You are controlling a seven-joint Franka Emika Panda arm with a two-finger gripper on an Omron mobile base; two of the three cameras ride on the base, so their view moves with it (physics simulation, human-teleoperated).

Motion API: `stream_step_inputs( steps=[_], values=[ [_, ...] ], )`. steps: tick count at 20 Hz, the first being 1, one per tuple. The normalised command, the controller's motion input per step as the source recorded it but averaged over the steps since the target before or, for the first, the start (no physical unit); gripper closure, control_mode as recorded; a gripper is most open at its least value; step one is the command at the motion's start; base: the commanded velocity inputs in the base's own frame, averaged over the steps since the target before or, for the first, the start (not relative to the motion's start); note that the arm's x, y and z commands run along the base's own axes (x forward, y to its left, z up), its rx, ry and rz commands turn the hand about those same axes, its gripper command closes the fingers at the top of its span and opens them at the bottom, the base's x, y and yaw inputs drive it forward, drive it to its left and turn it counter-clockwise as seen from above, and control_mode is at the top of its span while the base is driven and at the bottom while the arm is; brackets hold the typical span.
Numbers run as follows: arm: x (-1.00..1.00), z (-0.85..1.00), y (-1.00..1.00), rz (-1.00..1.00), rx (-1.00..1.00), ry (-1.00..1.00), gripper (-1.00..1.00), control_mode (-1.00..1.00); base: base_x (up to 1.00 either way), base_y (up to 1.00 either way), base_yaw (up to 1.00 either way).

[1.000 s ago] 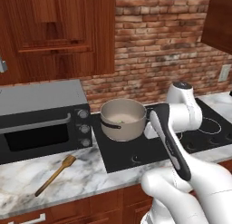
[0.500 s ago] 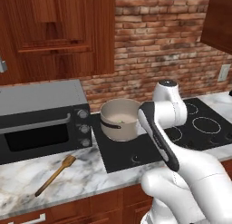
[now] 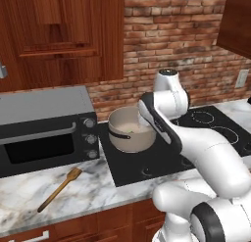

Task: Put the eggplant and lemon wedge in the pot. Retrieve the spatula and lightly stir the vegetables in the pot.

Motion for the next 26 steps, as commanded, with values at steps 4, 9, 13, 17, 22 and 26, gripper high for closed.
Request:
stream_step_inputs(
  steps=[4, 9, 13, 17, 22, 26],
  values=[
    [0.78, 0.41, 0.13, 0.0, 0.0, -0.01, 1.0, -1.0, 0.0, 0.0, 0.0],
    [1.0, -0.11, 0.27, 0.0, 0.01, 0.0, 1.0, -1.0, 0.0, 0.0, 0.0],
    [0.74, -0.64, 0.04, 0.0, 0.07, 0.02, 1.0, -1.0, 0.0, 0.0, 0.0],
    [0.59, -0.44, 0.0, 0.0, 0.03, 0.05, 1.0, -1.0, 0.0, 0.0, 0.0],
    [0.29, -0.4, 0.0, 0.0, 0.02, 0.03, 1.0, -1.0, 0.0, 0.0, 0.0],
    [0.0, -0.33, 0.0, 0.0, 0.0, 0.04, 1.0, -1.0, 0.0, 0.0, 0.0]
  ],
)
